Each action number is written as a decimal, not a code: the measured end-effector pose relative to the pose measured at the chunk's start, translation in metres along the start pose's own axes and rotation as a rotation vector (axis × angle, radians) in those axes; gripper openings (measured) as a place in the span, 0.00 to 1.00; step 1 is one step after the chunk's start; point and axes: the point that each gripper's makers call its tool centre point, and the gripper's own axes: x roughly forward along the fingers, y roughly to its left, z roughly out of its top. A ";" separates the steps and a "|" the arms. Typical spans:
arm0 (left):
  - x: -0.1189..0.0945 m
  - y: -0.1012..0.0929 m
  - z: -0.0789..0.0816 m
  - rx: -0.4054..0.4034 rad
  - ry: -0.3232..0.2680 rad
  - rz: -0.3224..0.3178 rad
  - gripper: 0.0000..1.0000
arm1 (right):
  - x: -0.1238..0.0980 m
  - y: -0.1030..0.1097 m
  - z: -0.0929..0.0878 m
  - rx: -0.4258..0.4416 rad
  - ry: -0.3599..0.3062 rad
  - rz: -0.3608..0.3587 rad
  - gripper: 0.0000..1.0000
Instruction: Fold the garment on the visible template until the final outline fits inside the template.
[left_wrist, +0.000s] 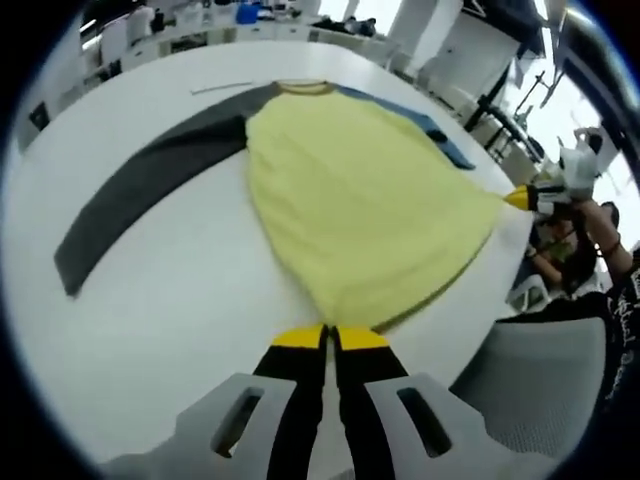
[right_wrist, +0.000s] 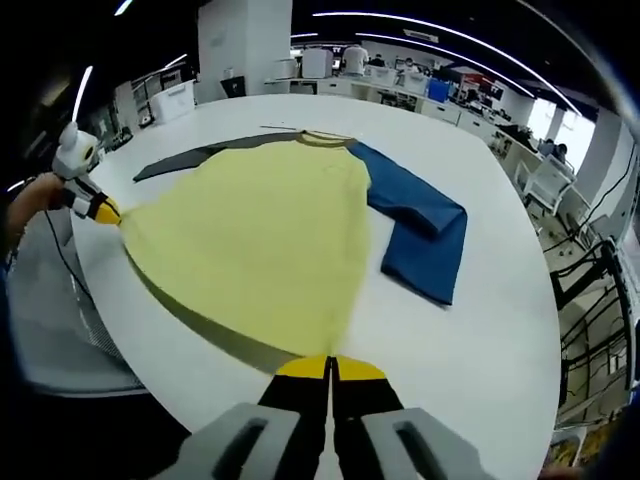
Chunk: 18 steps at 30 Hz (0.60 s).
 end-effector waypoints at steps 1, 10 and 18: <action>0.001 0.000 -0.001 0.004 0.004 0.002 0.00 | 0.001 0.001 -0.001 -0.006 0.005 0.002 0.00; 0.018 0.006 -0.022 0.012 0.075 0.028 0.00 | 0.019 0.004 -0.028 0.020 0.066 0.010 0.00; 0.021 0.007 -0.026 0.018 0.083 0.041 0.00 | 0.025 0.006 -0.036 0.035 0.077 0.014 0.00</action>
